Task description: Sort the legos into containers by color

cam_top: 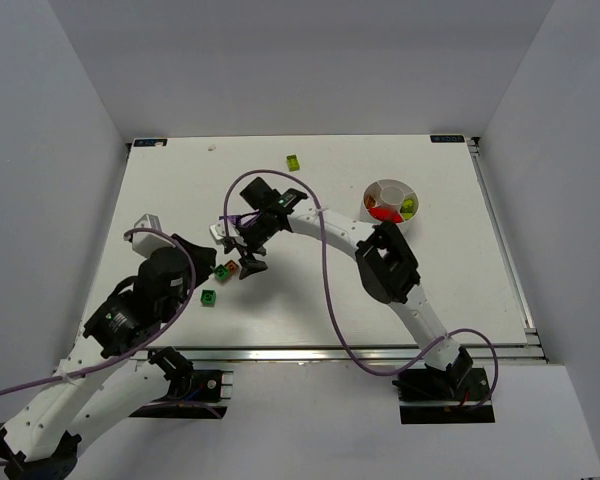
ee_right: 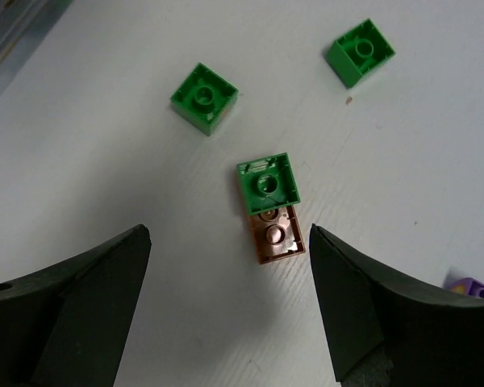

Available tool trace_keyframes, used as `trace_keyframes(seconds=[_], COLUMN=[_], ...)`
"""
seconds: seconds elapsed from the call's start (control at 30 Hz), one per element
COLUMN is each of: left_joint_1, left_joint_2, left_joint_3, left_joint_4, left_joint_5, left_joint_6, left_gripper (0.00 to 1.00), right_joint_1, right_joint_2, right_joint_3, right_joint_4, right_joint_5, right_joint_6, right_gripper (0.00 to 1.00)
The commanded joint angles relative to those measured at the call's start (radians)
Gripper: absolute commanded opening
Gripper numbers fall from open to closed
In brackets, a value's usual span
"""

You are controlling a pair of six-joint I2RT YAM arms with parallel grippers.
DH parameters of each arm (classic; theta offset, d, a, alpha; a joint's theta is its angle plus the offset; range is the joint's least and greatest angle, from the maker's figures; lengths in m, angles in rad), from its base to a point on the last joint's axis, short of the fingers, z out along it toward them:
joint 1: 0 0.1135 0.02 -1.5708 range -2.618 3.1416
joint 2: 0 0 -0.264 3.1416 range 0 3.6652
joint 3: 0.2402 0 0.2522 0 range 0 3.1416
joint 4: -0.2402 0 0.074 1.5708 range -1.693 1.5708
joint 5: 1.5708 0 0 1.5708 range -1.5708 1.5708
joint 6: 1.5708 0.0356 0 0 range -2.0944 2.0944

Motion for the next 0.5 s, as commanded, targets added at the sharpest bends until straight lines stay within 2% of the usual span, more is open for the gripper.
trace_keyframes(seconds=[0.0,0.2,0.47], left_joint_1=[0.003,0.003,0.003], left_joint_2=[-0.023,-0.06,-0.069], left_joint_3=[0.042,0.039,0.039], left_joint_4=[-0.074,-0.083,-0.086], left_joint_5=[-0.035,-0.032,-0.04], left_joint_6=[-0.009,-0.029,-0.042], left_gripper=[0.35,0.36,0.38], right_joint_1=[0.0,0.007,0.024], right_joint_2=[0.069,0.129,0.161], right_joint_3=[0.086,0.108,0.097], right_joint_4=[0.114,0.16,0.108], right_joint_5=[0.009,0.055,0.078], right_joint_6=[0.148,0.159,0.059], right_gripper=[0.84,0.82,0.79])
